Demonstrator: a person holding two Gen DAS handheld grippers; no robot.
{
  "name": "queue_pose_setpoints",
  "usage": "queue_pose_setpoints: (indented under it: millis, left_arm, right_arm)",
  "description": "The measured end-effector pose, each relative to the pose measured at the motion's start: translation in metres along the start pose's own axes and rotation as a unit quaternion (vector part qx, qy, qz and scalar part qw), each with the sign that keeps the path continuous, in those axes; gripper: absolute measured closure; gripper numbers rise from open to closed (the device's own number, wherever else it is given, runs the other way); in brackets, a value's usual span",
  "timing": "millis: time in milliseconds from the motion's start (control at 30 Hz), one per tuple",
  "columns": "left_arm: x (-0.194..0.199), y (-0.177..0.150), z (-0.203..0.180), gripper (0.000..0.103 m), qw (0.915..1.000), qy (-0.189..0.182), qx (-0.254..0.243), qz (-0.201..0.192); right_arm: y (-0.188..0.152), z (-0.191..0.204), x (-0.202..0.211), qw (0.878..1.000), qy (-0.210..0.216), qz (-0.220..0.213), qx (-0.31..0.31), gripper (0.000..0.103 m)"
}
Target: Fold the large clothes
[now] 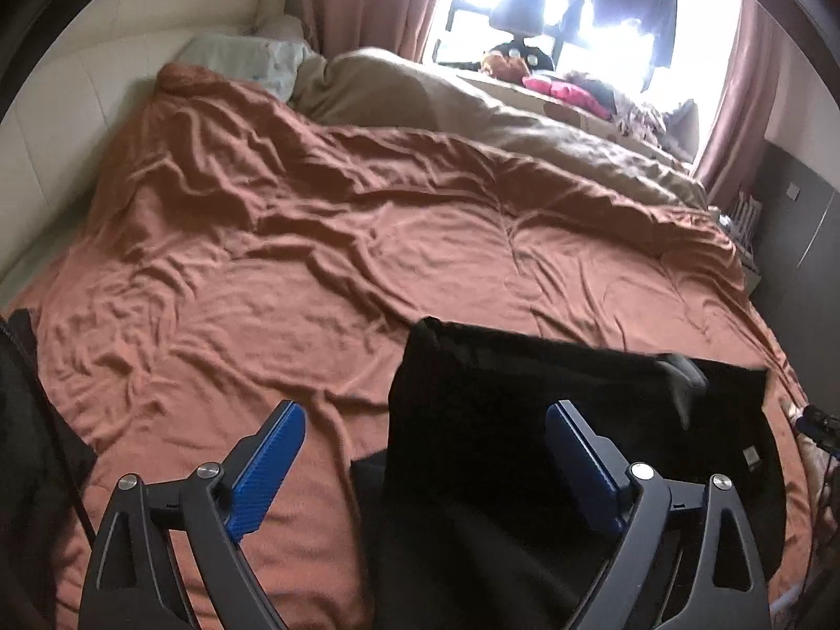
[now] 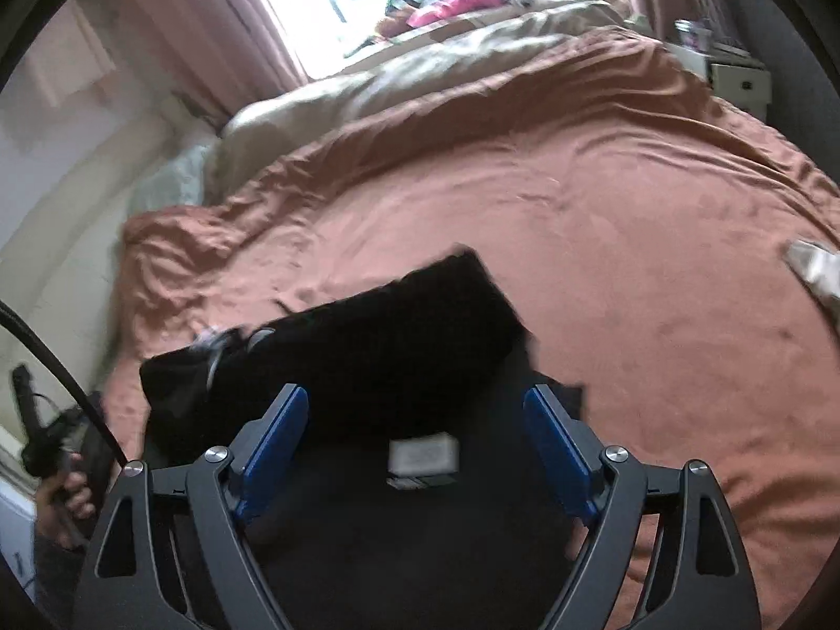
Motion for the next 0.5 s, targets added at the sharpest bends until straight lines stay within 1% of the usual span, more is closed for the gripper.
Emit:
queue_pose_setpoints:
  millis: [67, 200, 233, 267, 300, 333, 367, 433, 500]
  left_arm:
    - [-0.007, -0.008, 0.007, 0.009, 0.9997, 0.011, -0.001, 0.023]
    - [-0.019, -0.030, 0.023, 0.011, 0.9976, 0.017, 0.007, 0.067]
    - [-0.020, -0.036, 0.028, 0.015, 0.9970, 0.017, 0.012, 0.075]
    - [-0.022, -0.043, 0.033, 0.019, 0.9961, 0.015, 0.017, 0.086]
    - [-0.024, -0.052, 0.037, 0.022, 0.9950, 0.014, 0.020, 0.096]
    - [-0.025, -0.058, 0.041, 0.026, 0.9941, 0.016, 0.022, 0.105]
    - [-0.027, -0.065, 0.043, 0.028, 0.9932, 0.017, 0.023, 0.113]
    - [-0.029, -0.078, 0.049, 0.029, 0.9911, 0.016, 0.024, 0.130]
    - [-0.032, -0.090, 0.053, 0.032, 0.9892, 0.016, 0.025, 0.144]
  right_arm:
    - [-0.007, -0.001, -0.002, 0.999, -0.028, 0.017, 0.008, 0.020]
    - [-0.016, 0.005, -0.006, 0.998, -0.038, 0.055, 0.015, 0.020]
    - [-0.014, 0.005, -0.008, 0.997, -0.037, 0.062, 0.013, 0.022]
    - [-0.016, 0.003, -0.008, 0.997, -0.036, 0.069, 0.011, 0.030]
    - [-0.021, 0.002, -0.010, 0.996, -0.034, 0.080, 0.007, 0.035]
    - [-0.023, -0.002, -0.012, 0.995, -0.033, 0.089, 0.003, 0.043]
    - [-0.021, -0.006, -0.016, 0.995, -0.032, 0.096, -0.002, 0.048]
    - [-0.029, -0.014, -0.020, 0.993, -0.029, 0.113, -0.010, 0.049]
    - [-0.031, -0.018, -0.022, 0.993, -0.020, 0.118, -0.016, 0.056]
Point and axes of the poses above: each gripper's, at about its wrist camera, not at the fingertips, and x roughly against the way its jaws point, z to its left, y to its top, the point moved 1 cm from there along -x, roughly the way its jaws point, and after that the axes turned 13 degrees about x, right-handed, at the moved point
